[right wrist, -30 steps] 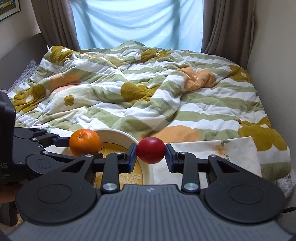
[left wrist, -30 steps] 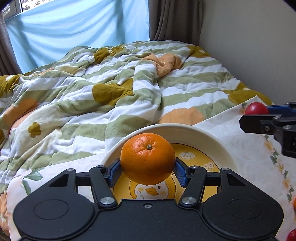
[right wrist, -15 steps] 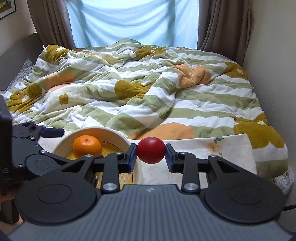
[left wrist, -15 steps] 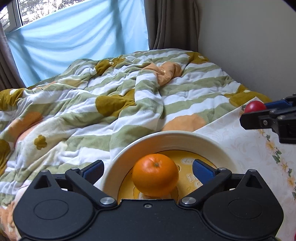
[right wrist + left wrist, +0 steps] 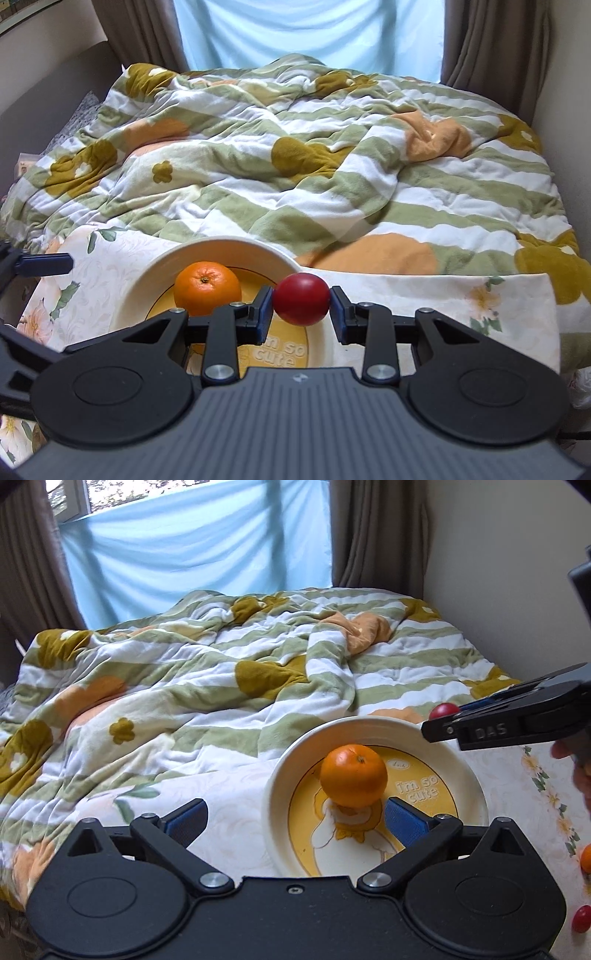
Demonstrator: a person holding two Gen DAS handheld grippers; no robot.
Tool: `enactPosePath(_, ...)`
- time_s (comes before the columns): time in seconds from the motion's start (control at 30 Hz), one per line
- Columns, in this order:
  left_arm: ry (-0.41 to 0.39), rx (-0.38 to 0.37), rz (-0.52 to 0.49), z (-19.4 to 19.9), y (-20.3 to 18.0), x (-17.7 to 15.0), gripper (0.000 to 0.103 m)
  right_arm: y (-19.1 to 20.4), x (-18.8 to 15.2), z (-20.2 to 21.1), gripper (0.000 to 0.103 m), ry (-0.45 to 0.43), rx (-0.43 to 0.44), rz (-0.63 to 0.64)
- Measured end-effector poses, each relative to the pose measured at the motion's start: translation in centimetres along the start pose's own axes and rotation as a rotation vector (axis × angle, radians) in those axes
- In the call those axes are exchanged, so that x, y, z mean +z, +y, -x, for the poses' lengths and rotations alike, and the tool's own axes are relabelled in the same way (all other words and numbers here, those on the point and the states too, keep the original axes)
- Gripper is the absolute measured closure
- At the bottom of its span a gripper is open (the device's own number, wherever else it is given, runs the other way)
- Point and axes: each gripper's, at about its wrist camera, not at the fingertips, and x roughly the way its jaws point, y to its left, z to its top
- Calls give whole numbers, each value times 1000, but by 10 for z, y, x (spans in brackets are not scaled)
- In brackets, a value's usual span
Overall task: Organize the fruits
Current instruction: 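Lower the orange and tomato into the bowl and open both grippers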
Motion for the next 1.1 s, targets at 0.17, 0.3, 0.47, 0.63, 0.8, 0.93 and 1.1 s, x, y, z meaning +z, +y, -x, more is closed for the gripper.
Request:
enactPosePath(0.17, -8, 14, 50, 13, 11, -6, 0, 14, -1, -19, 55, 19, 15, 59)
enactPosePath(0.3, -9, 20, 84, 20, 18, -14, 0, 18, -5, -31, 54, 19, 32, 82)
enactPosePath(0.47, -10, 24, 108, 28, 23, -21, 0, 18, -7, -31, 26, -7, 38, 69)
enactPosePath(0.63, -18, 39, 105, 37, 21, -23, 0, 15, -8, -15, 0, -69, 7, 46)
enactPosePath(0.8, -34, 39, 130, 48, 22, -24, 0, 13, -10, 1, 0, -72, -3, 33)
enactPosePath(0.93, -59, 61, 107, 64, 14, -24, 0, 14, -12, 23, 0, -87, -10, 28)
enactPosePath(1.1, -95, 86, 101, 89, 7, -26, 0, 17, -16, 56, 0, -99, -7, 25)
